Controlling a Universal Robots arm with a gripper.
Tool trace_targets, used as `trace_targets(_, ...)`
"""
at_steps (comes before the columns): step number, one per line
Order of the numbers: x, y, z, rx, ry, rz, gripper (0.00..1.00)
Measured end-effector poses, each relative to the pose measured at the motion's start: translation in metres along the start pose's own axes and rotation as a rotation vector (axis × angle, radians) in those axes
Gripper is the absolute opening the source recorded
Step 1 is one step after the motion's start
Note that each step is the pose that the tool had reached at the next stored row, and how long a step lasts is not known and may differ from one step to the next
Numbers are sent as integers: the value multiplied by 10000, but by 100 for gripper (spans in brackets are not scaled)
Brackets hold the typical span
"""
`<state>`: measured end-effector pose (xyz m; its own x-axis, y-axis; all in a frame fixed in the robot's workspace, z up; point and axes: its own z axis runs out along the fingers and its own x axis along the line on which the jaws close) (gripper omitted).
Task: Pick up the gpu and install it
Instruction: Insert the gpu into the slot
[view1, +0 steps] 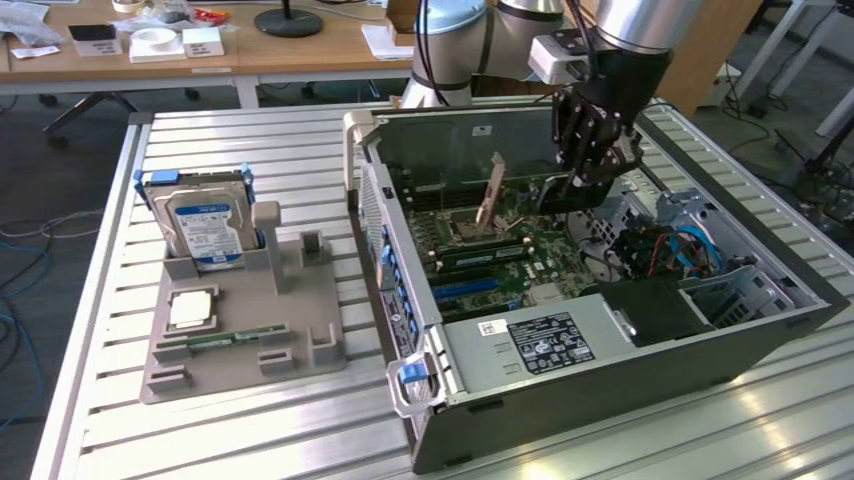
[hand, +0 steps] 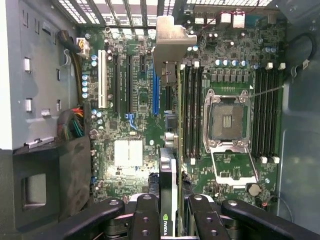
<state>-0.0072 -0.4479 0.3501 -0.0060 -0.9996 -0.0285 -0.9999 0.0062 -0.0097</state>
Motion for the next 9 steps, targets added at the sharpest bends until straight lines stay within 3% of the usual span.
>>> trace_targets(9, 2, 107, 50, 18, -3, 0, 27)
